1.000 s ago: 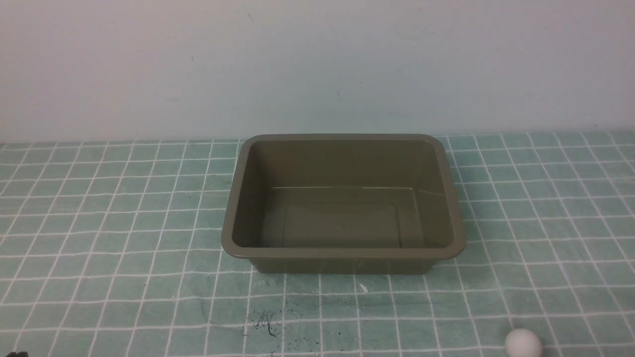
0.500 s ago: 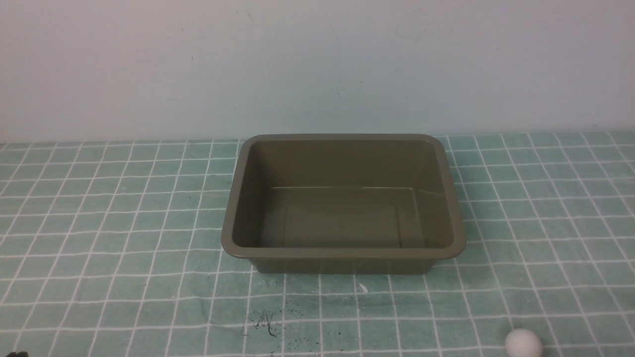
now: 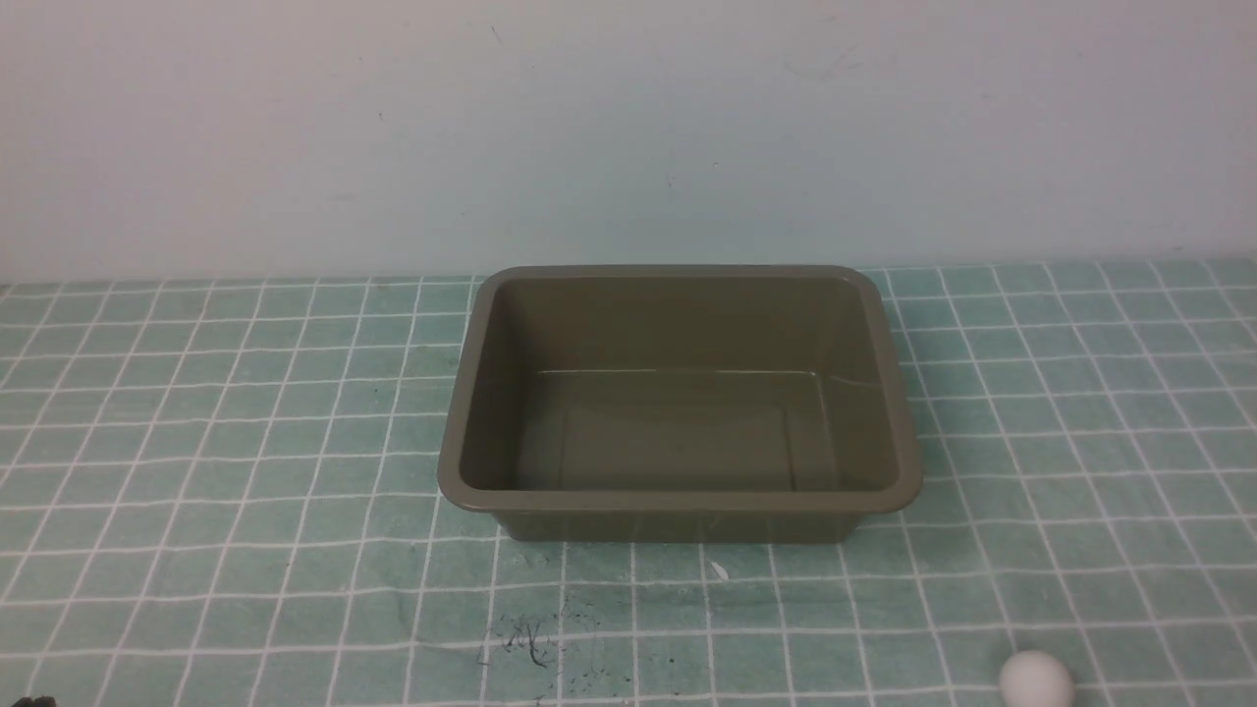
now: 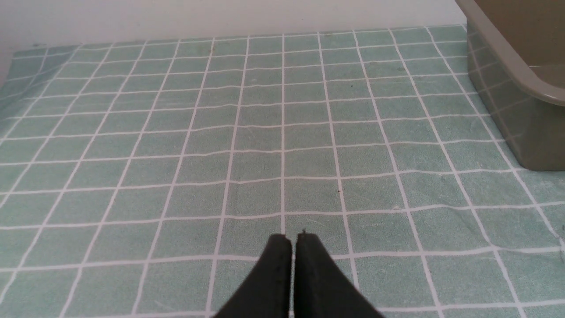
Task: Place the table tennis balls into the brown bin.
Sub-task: 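Reach for and grasp a ping pong ball on the table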
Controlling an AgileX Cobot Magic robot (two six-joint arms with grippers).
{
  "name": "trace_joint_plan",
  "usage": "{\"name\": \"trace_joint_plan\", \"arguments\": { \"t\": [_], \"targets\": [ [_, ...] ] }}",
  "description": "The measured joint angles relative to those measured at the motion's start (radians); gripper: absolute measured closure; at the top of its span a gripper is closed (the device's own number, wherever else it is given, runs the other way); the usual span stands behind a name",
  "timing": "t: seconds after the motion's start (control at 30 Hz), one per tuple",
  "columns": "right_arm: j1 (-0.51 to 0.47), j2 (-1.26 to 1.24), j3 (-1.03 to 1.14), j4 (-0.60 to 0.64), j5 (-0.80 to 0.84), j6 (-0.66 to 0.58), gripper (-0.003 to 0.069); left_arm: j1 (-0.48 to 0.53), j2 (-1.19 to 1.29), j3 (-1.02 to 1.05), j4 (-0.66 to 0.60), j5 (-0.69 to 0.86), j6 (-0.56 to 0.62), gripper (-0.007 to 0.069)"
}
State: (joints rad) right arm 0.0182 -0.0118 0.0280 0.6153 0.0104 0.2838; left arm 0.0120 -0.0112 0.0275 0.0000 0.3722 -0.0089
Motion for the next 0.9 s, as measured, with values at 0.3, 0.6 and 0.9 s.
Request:
{"name": "trace_joint_plan", "arguments": {
  "t": [0.3, 0.6, 0.9],
  "targets": [
    [0.000, 0.000, -0.049, 0.112, 0.018, -0.045, 0.0672, 0.000, 0.000, 0.000, 0.000, 0.000, 0.000, 0.0629],
    [0.000, 0.503, -0.604, -0.287, 0.768, -0.247, 0.0671, 0.000, 0.000, 0.000, 0.000, 0.000, 0.000, 0.0629],
    [0.019, 1.040, -0.808, -0.389, 1.022, -0.362, 0.0666, 0.000, 0.000, 0.000, 0.000, 0.000, 0.000, 0.0629]
  ]
}}
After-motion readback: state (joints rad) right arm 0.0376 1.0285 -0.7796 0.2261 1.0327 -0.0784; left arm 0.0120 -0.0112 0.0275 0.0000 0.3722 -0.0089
